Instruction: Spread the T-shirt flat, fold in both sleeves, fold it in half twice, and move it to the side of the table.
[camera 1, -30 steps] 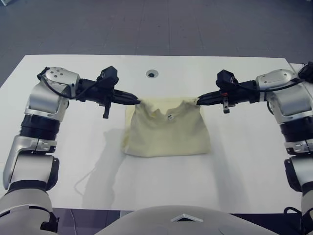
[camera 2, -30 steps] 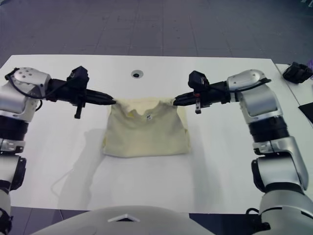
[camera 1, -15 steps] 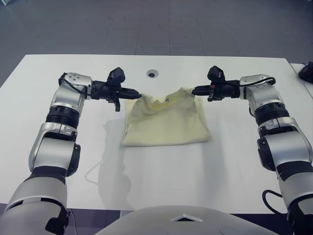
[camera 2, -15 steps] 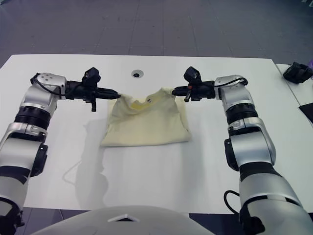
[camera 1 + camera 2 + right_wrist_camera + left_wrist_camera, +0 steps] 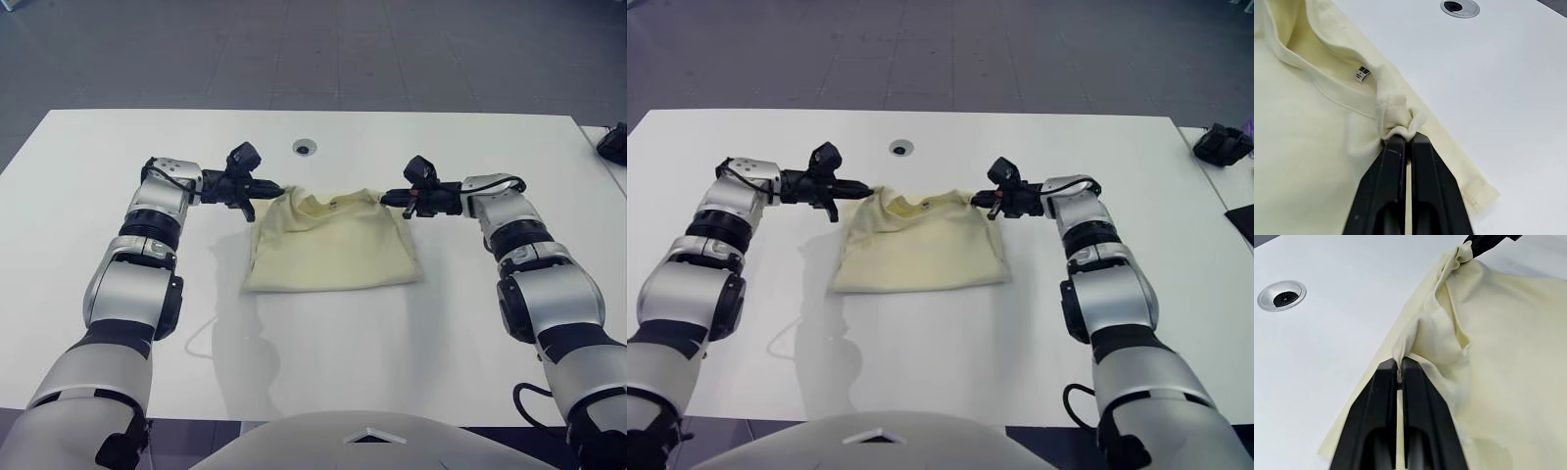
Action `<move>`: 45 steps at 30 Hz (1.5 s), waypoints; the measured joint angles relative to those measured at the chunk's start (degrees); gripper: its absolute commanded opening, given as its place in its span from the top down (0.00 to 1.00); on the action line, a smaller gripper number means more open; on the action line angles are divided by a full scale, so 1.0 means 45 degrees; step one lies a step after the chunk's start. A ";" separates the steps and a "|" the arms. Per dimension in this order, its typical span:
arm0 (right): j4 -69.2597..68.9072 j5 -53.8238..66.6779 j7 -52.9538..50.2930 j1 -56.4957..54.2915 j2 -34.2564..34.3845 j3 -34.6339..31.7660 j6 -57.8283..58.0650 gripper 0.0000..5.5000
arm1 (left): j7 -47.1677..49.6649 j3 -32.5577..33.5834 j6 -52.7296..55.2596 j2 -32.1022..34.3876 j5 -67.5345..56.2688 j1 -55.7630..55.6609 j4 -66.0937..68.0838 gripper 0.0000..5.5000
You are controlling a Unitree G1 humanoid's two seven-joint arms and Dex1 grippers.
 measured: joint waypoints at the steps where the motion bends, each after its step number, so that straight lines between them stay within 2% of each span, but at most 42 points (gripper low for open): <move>1: 0.0008 -0.0043 -0.0052 0.0000 0.0002 -0.0022 -0.0026 0.99 | 0.0058 0.0006 -0.0056 -0.0011 0.0144 -0.0014 0.0057 1.00; 4: 0.0054 -0.0196 -0.0345 0.0000 0.0024 -0.0108 -0.0194 0.99 | 0.0310 0.0036 -0.0249 -0.0039 0.0323 -0.0043 0.0233 1.00; 6: 0.0098 -0.0297 -0.0688 0.0002 0.0064 -0.0120 -0.0390 0.94 | 0.0616 0.0071 -0.0318 -0.0067 0.0439 -0.0107 0.0327 1.00; 7: 0.0115 -0.0517 -0.1210 0.0002 0.0105 -0.0119 -0.0639 0.91 | 0.1010 0.0092 -0.0356 -0.0103 0.0569 -0.0205 0.0461 0.94; 17: 0.0406 -0.1773 -0.5346 0.0120 0.0195 -0.0164 -0.1983 0.66 | 0.3946 0.0526 -0.0871 -0.0289 0.1207 -0.0533 0.0861 0.69; 21: -0.0247 -0.2780 -0.5810 0.0671 0.0047 0.0566 -0.3335 0.53 | 0.3292 0.0430 -0.1375 0.0382 0.1326 0.0371 -0.2093 0.56; 24: -0.0783 -0.3132 -0.5896 0.0875 -0.0074 0.0739 -0.3811 0.43 | 0.2870 0.0143 -0.1125 0.0571 0.1353 0.2196 -0.5051 0.46; 30: -0.2775 -0.3217 -0.5832 0.1163 -0.0512 0.0794 -0.4216 0.26 | 0.2129 -0.0022 0.1384 0.1562 0.1001 0.5953 -1.1828 0.27; 34: -0.3918 -0.3883 -0.5711 0.1887 -0.0596 0.1432 -0.4488 0.14 | 0.1836 -0.0299 0.2876 0.2256 0.0898 0.7852 -1.4723 0.14; 38: -0.4763 -0.4261 -0.5455 0.3166 -0.1107 0.1715 -0.4639 0.02 | 0.1605 -0.0665 0.3313 0.2949 0.1128 0.8307 -1.5775 0.02; 45: -0.8549 -0.4075 -0.4438 0.5570 -0.3031 0.1559 -0.4612 0.02 | 0.1634 -0.1307 0.3104 0.3882 0.2321 0.8453 -1.5526 0.02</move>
